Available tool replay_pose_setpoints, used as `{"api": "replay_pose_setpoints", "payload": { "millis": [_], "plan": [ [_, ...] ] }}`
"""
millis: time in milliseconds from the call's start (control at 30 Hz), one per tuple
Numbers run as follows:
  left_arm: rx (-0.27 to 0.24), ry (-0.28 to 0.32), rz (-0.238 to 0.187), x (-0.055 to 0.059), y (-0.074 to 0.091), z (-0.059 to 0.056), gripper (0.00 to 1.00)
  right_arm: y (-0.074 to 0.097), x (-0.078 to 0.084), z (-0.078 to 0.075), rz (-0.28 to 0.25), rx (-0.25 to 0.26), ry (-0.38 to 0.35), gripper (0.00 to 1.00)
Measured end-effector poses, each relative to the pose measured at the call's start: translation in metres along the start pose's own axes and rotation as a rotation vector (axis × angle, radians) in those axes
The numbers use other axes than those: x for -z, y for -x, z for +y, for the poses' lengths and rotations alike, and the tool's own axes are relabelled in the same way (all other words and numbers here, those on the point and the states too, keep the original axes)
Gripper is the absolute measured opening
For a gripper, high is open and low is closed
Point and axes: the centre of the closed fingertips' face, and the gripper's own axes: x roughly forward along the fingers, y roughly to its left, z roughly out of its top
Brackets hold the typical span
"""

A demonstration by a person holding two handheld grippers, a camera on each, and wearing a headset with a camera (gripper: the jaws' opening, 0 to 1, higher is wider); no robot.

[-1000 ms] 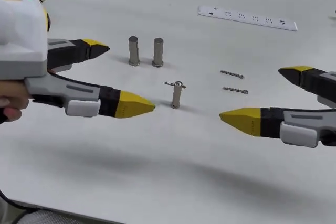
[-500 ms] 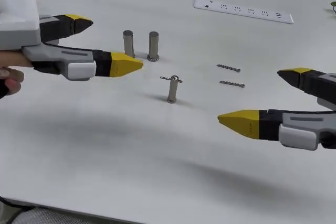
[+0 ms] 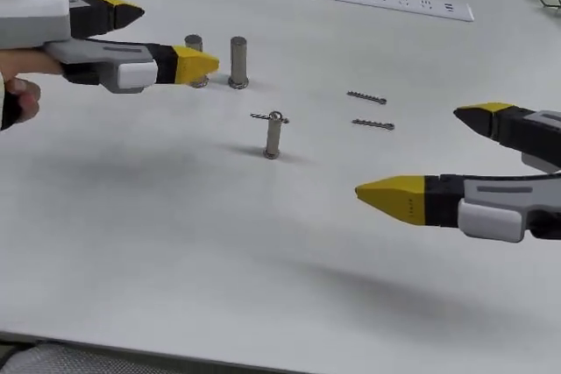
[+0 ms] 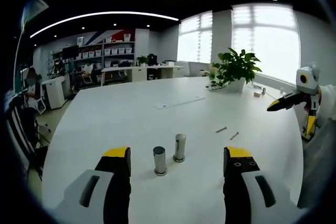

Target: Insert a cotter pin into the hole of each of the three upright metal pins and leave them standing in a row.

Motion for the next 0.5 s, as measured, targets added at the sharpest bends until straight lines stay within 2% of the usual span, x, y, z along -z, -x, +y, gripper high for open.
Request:
{"api": "replay_pose_setpoints", "payload": {
  "millis": [67,133,300,500],
  "plan": [
    [-0.005,0.002,0.005,0.002,-0.004,0.003,0.65,0.001,0.001,-0.001,0.003,0.002,-0.002,0.96],
    [-0.01,0.008,0.011,0.003,-0.014,0.012,0.61,0.001,0.001,-0.001,0.005,0.004,-0.002,0.96],
    [-0.024,0.011,0.034,0.012,-0.023,0.017,0.59,0.003,0.002,-0.001,0.01,0.009,-0.006,0.97],
    [-0.038,0.019,0.053,0.02,-0.033,0.023,0.51,0.006,0.002,0.0,0.017,0.015,0.007,0.97]
  ]
}}
